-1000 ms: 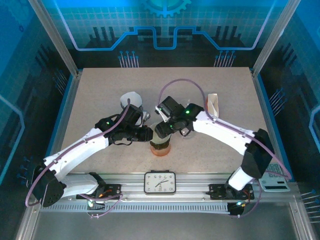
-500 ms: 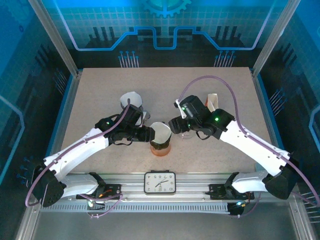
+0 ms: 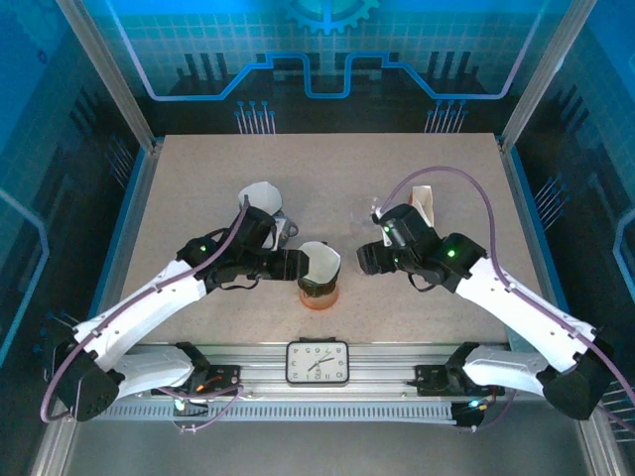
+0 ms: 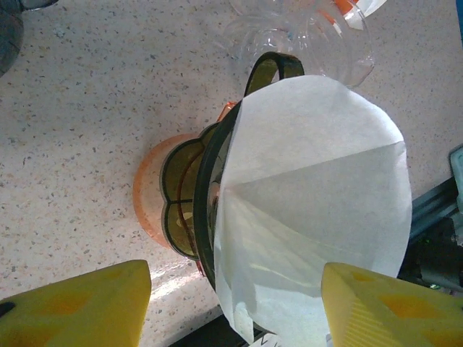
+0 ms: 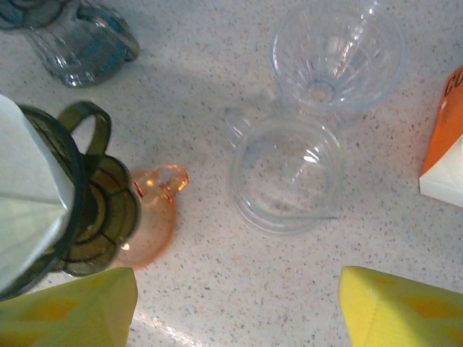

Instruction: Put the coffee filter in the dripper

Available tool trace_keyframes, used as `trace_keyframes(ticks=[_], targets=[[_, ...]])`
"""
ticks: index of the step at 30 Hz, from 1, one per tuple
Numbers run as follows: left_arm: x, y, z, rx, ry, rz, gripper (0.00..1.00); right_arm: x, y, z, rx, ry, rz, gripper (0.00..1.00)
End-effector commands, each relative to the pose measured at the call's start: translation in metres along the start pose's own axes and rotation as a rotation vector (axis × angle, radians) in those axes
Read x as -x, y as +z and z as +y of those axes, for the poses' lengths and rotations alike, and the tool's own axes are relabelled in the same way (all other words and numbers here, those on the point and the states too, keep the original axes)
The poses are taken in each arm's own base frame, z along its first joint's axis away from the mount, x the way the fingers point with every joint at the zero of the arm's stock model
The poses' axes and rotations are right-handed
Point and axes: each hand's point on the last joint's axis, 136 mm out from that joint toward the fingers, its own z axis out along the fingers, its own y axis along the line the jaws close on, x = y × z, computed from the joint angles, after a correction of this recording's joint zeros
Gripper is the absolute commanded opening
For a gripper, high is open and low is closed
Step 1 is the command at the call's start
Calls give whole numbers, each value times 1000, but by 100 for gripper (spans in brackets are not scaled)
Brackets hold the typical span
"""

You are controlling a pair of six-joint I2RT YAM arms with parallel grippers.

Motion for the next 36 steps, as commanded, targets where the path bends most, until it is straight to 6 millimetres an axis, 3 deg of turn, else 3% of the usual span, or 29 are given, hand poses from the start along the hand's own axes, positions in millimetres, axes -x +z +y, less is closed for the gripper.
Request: trace_keyframes(ticks=[1, 5, 6, 8, 10, 17, 25, 36], targets=[[11, -16, -9, -37, -19, -66, 67, -14, 5, -5, 11, 44, 16, 73], [21, -34, -1, -2, -26, -168, 73, -33, 20, 13, 135, 50, 37, 68], [24, -40, 3, 17, -26, -201, 77, -48, 29, 17, 167, 45, 66, 66], [29, -51, 12, 57, -26, -265, 92, -59, 38, 26, 217, 43, 80, 63], [34, -64, 17, 77, -28, -340, 99, -69, 48, 34, 263, 36, 83, 60], [38, -95, 29, 83, -38, -502, 99, -94, 81, 58, 354, -3, 93, 47], [33, -102, 38, 119, -51, -512, 99, -110, 111, 62, 378, 23, 103, 29], [32, -104, 40, 121, -58, -526, 99, -112, 136, 75, 423, 66, 100, 25]])
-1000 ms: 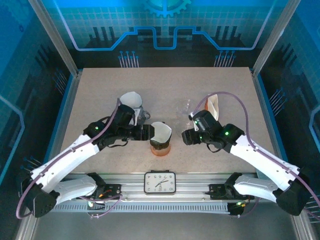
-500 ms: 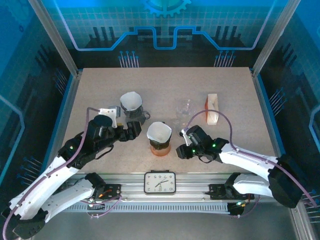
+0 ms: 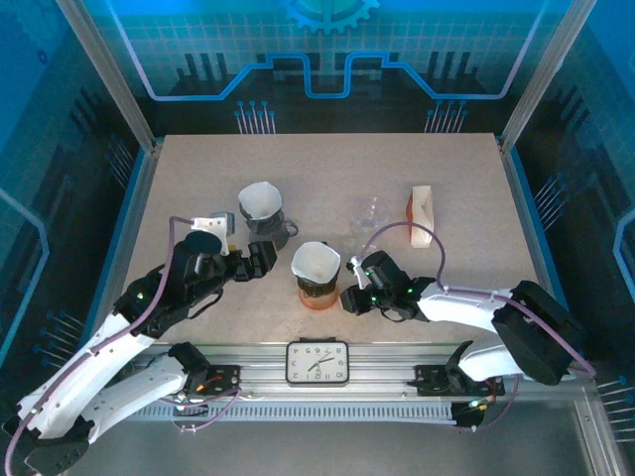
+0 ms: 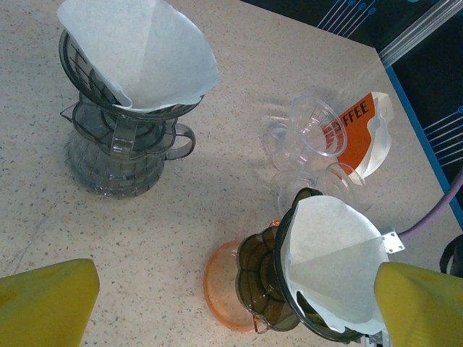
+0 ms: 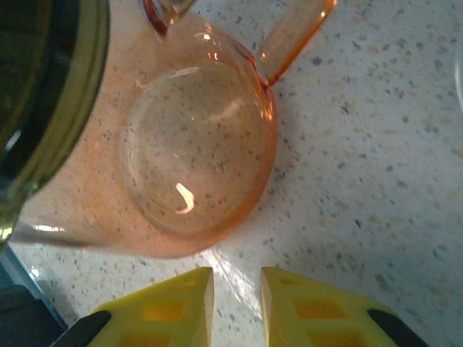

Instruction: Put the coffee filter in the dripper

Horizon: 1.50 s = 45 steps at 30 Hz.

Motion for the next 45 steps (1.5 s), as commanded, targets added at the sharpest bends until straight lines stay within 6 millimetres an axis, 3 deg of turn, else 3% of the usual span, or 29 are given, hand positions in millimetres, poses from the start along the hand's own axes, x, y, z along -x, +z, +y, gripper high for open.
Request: trace_keyframes(ticks=[1, 8, 36, 41, 45], targets=[[4, -3, 7, 27, -10, -28, 99, 1, 9, 7, 41, 7, -27, 25], [6, -6, 9, 30, -18, -48, 99, 2, 20, 11, 28, 4, -44, 24], [8, -20, 20, 56, -17, -83, 99, 62, 78, 45, 45, -22, -82, 24], [8, -20, 20, 54, -16, -85, 99, 61, 81, 46, 42, -18, -73, 24], [9, -20, 17, 41, -18, -88, 99, 58, 71, 44, 28, -13, -71, 28]])
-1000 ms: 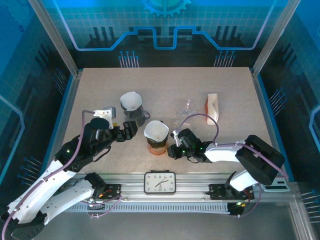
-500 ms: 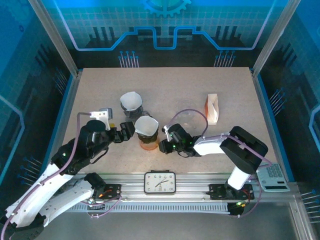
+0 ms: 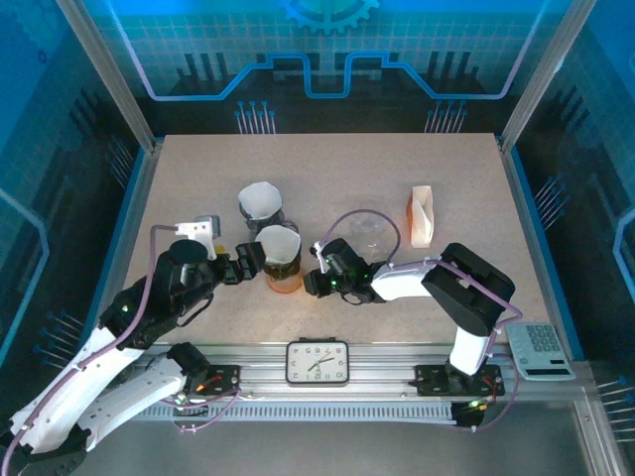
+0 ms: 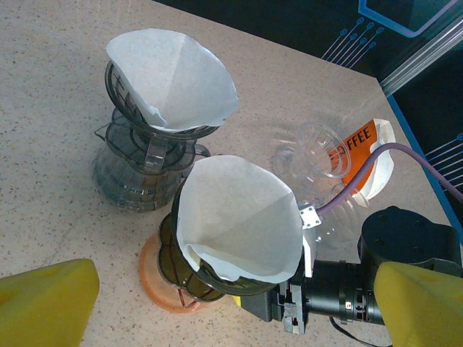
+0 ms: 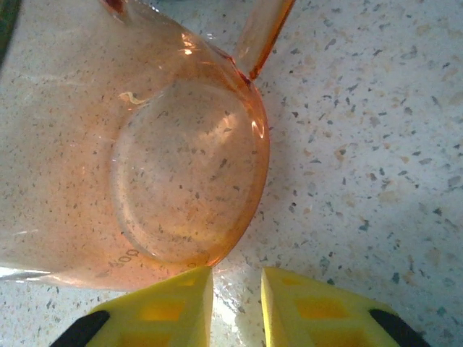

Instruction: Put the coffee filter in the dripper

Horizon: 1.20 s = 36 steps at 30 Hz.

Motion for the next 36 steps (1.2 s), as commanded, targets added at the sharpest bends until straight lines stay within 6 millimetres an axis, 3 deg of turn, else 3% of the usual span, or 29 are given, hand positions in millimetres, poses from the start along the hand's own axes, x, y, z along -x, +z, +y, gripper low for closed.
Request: trace_keyframes(ticks=[1, 4, 10, 13, 18, 24, 29, 36], targets=[[0, 0, 5, 14, -8, -10, 99, -5, -9, 1, -23, 3, 9, 30], [1, 1, 2, 2, -13, -16, 99, -13, -27, -2, -46, 6, 16, 37], [-2, 13, -9, -34, -12, 13, 99, -14, -82, -6, -115, -6, -14, 53], [-3, 20, -15, -49, -8, 32, 99, 2, -115, -12, -195, -41, -45, 59], [-3, 27, -22, -72, -8, 42, 99, 36, -158, -49, -386, 9, -27, 62], [-4, 24, -22, -74, -6, 48, 99, 56, -168, -100, -464, 127, 31, 64], [-7, 23, -21, -73, -4, 62, 99, 60, -164, -132, -516, 147, 84, 61], [-10, 24, -19, -70, -12, 67, 99, 59, -147, -147, -505, 150, 138, 48]])
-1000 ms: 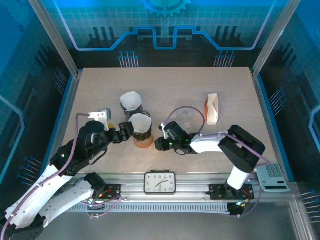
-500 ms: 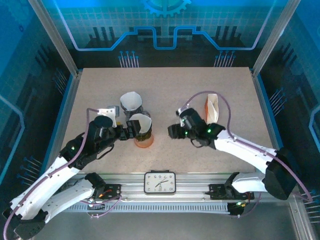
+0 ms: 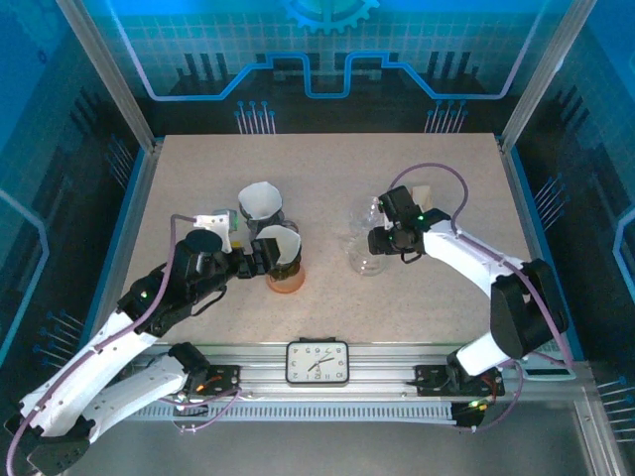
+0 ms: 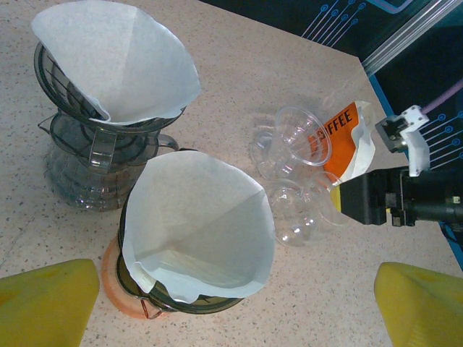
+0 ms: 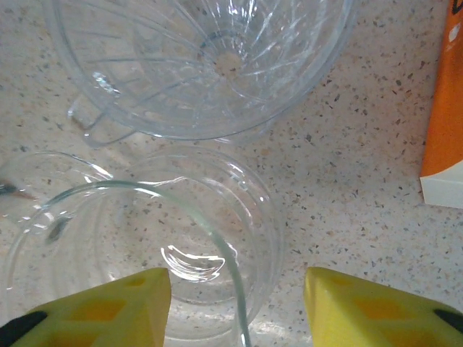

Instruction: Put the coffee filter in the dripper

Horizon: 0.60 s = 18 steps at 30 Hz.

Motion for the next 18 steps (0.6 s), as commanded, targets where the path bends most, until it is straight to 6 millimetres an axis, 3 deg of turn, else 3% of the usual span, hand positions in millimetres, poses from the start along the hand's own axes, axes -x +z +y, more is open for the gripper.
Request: trace_keyframes(ticks=[1, 9, 18], targets=[[-3, -1, 1, -10, -12, 8, 99, 4, 3, 4, 21, -37, 30, 46], [-4, 1, 1, -9, -8, 10, 99, -13, 1, 21, 55, -109, 69, 23], [-5, 2, 2, -3, 0, 14, 99, -48, -21, 41, 58, -216, 110, 17]])
